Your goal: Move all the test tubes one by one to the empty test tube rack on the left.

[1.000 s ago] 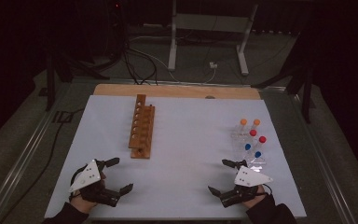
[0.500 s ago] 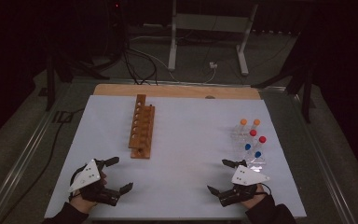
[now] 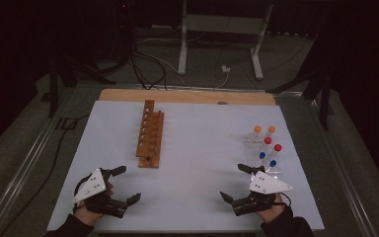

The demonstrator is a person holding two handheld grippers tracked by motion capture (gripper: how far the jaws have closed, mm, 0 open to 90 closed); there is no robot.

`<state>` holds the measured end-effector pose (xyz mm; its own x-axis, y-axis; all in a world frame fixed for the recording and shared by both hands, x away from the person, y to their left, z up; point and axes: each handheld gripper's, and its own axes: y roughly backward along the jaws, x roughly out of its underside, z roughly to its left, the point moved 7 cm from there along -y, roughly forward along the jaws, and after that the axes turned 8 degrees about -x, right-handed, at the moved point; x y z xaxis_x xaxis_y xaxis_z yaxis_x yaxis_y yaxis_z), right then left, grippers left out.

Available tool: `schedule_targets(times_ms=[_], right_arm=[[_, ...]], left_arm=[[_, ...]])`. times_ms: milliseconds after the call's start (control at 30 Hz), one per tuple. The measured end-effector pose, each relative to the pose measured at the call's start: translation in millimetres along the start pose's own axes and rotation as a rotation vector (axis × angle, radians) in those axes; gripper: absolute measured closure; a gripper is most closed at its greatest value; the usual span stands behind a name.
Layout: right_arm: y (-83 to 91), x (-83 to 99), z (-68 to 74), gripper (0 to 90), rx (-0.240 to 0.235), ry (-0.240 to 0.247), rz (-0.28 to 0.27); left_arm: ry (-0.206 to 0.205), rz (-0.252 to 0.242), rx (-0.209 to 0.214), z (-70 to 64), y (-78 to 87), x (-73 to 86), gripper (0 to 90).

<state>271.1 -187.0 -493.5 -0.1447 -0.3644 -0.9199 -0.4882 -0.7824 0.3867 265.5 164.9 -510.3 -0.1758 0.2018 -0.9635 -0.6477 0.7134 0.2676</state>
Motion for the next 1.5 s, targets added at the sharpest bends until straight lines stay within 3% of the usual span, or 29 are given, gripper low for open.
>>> schedule_targets(times_ms=[367,700,767,967,1233,1367,1500], right_arm=[[31.2,-13.5,-28.2,0.0,0.138,-0.044,-0.088],[56.0,-8.8,-53.3,0.0,0.272,-0.077,-0.072],[66.4,-6.3,-62.5,0.0,0.315,-0.094,-0.078],[80.7,7.5,-80.0,0.0,0.378,-0.166,-0.066],[88.0,21.2,-88.8,0.0,0.398,-0.239,-0.059],[81.8,35.2,-86.2,1.1,0.382,-0.266,0.013],[76.0,43.3,-83.2,9.1,0.359,-0.288,0.066]], left_arm=[[0.003,-0.007,0.002,0.5,1.3,-0.8,0.7],[0.01,-0.006,0.003,0.8,1.1,-0.7,0.7],[0.016,-0.017,0.002,1.1,1.2,-2.0,0.7],[0.019,-0.019,0.001,1.6,1.4,-2.1,0.8],[0.015,-0.009,0.003,1.2,1.4,-0.9,0.7],[0.019,-0.019,0.0,1.7,1.9,-2.0,0.7],[0.019,-0.018,0.002,1.5,2.4,-2.2,0.7]])
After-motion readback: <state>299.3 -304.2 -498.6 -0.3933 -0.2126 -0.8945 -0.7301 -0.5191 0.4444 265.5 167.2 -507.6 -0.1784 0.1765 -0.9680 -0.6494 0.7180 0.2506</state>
